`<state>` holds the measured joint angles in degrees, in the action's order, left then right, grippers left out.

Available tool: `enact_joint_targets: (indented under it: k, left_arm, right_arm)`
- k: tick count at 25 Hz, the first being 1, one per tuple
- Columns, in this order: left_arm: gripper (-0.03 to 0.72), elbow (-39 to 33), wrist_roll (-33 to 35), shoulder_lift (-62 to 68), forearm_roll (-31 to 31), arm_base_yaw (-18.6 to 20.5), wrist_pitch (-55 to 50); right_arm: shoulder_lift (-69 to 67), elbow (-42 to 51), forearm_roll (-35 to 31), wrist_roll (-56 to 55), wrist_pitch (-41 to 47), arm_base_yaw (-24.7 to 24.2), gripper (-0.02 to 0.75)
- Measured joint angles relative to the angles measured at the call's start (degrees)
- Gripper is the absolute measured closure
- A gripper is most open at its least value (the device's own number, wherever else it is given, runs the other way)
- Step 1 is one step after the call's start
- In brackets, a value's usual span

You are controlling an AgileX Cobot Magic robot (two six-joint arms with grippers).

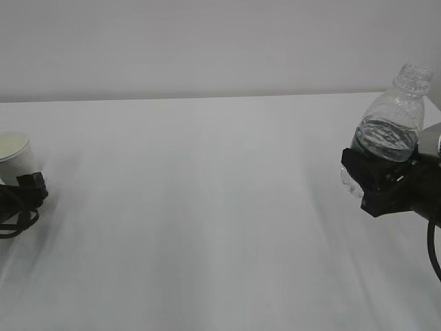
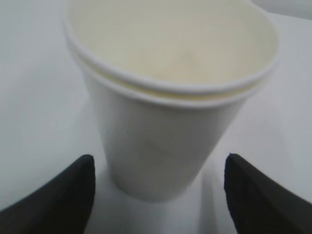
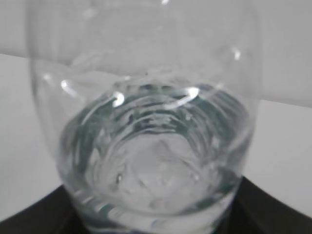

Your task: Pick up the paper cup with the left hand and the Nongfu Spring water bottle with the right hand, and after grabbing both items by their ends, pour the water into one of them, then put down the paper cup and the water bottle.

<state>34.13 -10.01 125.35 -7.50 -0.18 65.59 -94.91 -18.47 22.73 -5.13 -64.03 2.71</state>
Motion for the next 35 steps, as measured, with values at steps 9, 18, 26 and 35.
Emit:
enact_joint_targets:
  k: [9,18,26,35]
  left_arm:
    - [0.095,5.1,0.0,2.3,-0.6,0.0,0.0]
    - [0.097,8.1,0.0,3.5,-0.8,0.0,0.0]
    - [0.123,8.3,0.0,3.5,-0.9,0.0,0.0]
    - [0.26,8.3,0.0,3.5,0.1,0.0,0.0]
  right_arm:
    - [0.0,0.0,0.0,0.0,0.0,0.0,0.301]
    - [0.0,0.0,-0.1,0.0,0.0,0.0,0.301]
    - [0.0,0.0,-0.2,0.1,0.0,0.0,0.301]
    - [0.0,0.0,-0.4,0.1,0.0,0.0,0.301]
